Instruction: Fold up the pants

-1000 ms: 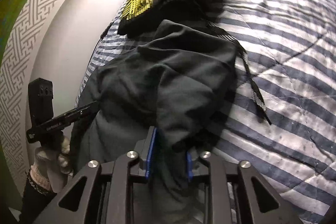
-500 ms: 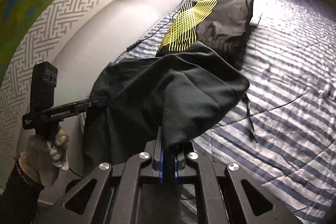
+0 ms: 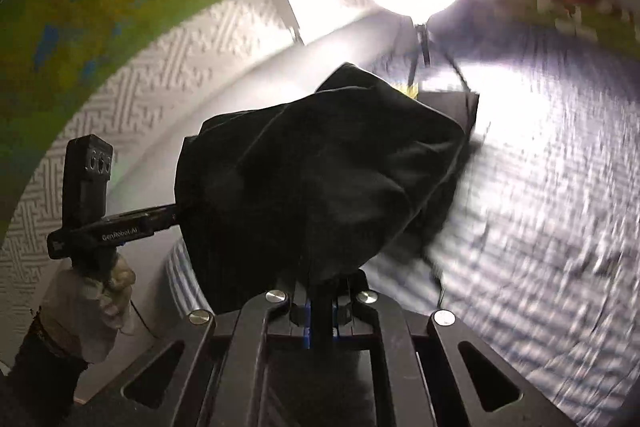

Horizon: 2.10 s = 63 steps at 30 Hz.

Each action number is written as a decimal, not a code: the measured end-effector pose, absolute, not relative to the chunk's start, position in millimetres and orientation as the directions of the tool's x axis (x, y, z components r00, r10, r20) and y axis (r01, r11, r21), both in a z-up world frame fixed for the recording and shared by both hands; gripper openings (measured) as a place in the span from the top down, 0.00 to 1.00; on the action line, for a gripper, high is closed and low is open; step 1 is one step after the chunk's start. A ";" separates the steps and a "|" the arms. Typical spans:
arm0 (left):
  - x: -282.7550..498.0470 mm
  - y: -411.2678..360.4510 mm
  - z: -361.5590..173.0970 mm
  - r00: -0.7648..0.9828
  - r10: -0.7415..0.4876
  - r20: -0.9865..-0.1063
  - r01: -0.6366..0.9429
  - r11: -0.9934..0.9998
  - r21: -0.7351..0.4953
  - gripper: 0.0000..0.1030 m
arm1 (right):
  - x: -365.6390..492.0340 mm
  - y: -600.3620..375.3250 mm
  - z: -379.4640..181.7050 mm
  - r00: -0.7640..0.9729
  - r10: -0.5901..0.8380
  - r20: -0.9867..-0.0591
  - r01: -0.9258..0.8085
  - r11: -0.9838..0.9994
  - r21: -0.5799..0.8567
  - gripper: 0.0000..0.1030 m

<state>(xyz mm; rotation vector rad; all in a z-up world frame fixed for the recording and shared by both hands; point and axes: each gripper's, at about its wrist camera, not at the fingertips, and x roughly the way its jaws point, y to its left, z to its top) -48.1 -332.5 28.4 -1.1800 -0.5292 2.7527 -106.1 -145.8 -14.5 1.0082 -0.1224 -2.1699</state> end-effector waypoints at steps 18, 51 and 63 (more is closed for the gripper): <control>-273.4 -369.7 53.7 -0.718 0.193 -0.669 0.042 -0.947 -0.318 0.83 | -305.0 -151.6 -4.1 -0.468 -0.675 -0.571 0.487 -0.736 0.471 0.95; -229.1 -288.9 -71.3 -0.524 0.106 -0.845 0.058 -0.985 -0.160 0.32 | -259.1 -176.4 -113.3 -0.380 -0.474 -0.794 0.518 -0.821 0.242 0.69; -130.3 -202.0 -27.1 -0.620 0.062 -0.782 0.070 -0.989 -0.134 0.17 | -164.9 -103.5 -88.0 -0.418 -0.402 -0.815 0.467 -0.864 0.187 0.69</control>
